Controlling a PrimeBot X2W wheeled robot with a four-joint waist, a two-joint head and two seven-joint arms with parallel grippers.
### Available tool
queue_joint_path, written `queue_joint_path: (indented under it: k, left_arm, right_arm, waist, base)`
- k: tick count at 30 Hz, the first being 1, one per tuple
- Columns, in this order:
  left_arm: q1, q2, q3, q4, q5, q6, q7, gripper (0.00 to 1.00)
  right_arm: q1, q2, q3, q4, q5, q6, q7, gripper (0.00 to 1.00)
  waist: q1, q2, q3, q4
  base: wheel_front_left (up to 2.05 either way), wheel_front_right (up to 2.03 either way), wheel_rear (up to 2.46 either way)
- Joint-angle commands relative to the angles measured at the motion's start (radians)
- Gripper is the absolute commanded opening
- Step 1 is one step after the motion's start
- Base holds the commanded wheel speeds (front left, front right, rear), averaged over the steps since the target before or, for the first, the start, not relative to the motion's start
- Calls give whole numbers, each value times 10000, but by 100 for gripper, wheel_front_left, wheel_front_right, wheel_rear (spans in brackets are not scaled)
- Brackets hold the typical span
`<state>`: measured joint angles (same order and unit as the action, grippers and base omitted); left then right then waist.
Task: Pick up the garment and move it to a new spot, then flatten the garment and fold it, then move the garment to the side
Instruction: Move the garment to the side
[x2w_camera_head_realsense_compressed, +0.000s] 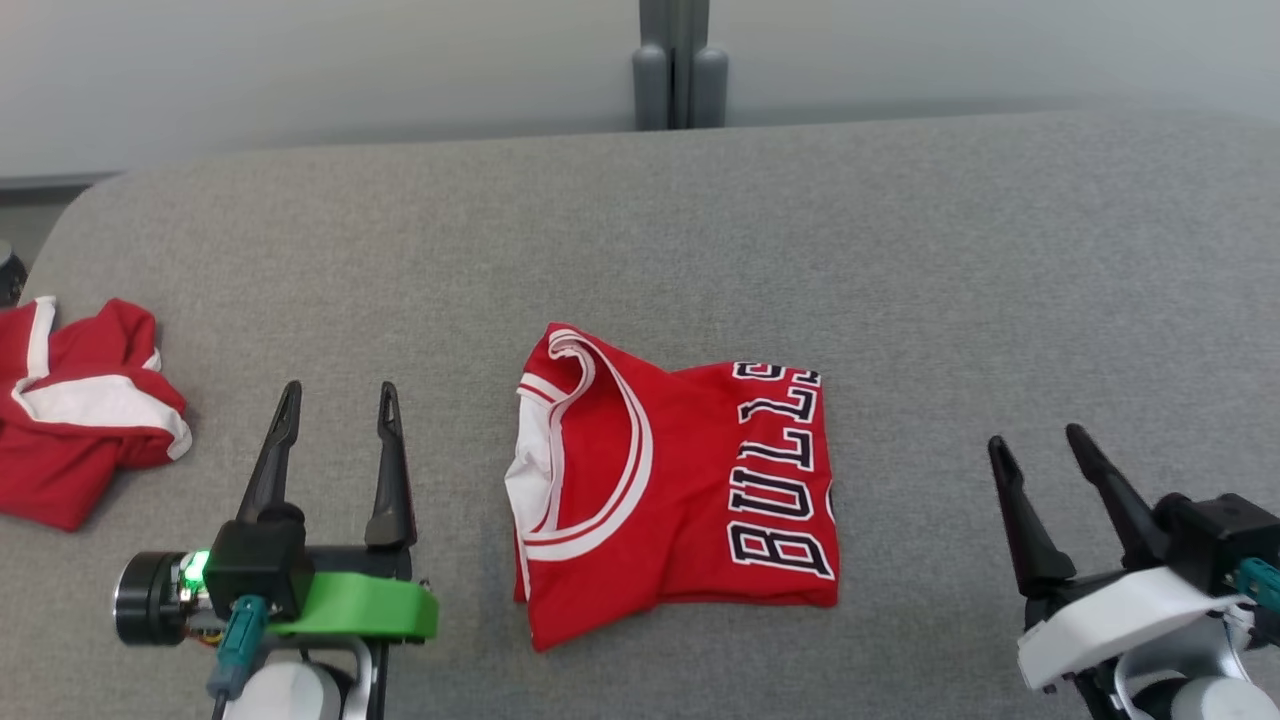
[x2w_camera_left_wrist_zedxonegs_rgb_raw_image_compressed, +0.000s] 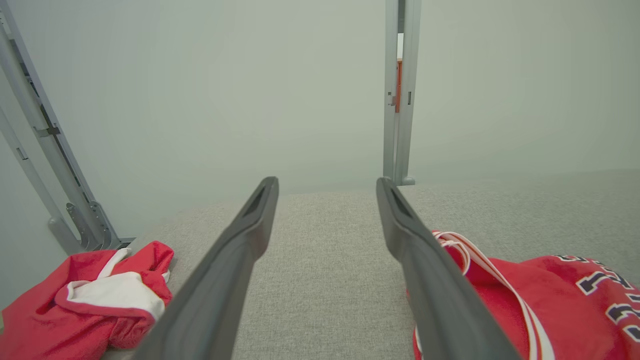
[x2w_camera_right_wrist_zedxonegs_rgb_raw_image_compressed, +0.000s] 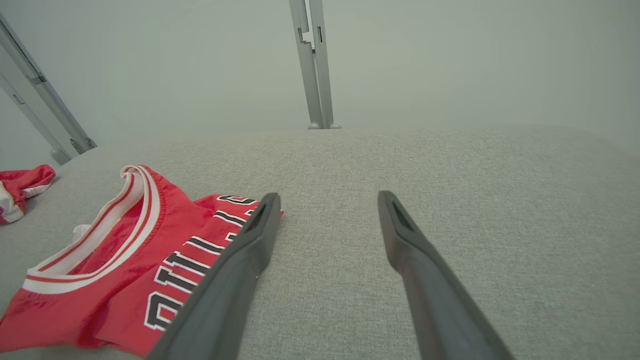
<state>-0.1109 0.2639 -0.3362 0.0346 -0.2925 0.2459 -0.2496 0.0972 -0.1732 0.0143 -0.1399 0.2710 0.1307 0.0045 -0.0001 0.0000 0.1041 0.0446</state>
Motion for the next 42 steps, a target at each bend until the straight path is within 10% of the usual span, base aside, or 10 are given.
queue_joint_path:
  k: [1,15,18,19,42]
  left_arm:
    - [-306,-83,-20,-41,129,-33,-72,100]
    - [-1299,-751,120,-102,572,-378,-153,100]
    - [-1199,-782,236,-122,682,-416,-154,100]
    - [-1155,-781,284,-128,720,-428,-155,100]
    - [-2138,-278,188,-1101,1624,-981,26,100]
  right_arm:
    - [-284,-64,191,225,79,0,23,100]
    - [-2335,39,1934,4279,866,0,-338,100]
    - [-2474,47,2288,4836,1079,0,-105,8]
    - [-2514,24,2520,4958,1185,2,-28,0]
    - [-5579,-2363,2107,5334,1957,-8,-1438,0]
  waist:
    - [1,0,765,700]
    - [1,0,1869,1582]
    - [1,0,1865,1440]
    - [1,0,1857,1328]
    - [1,0,3519,-2581]
  base:
    - [0,0,0]
    - [0,0,0]
    - [0,0,0]
    - [0,0,0]
    - [0,0,0]
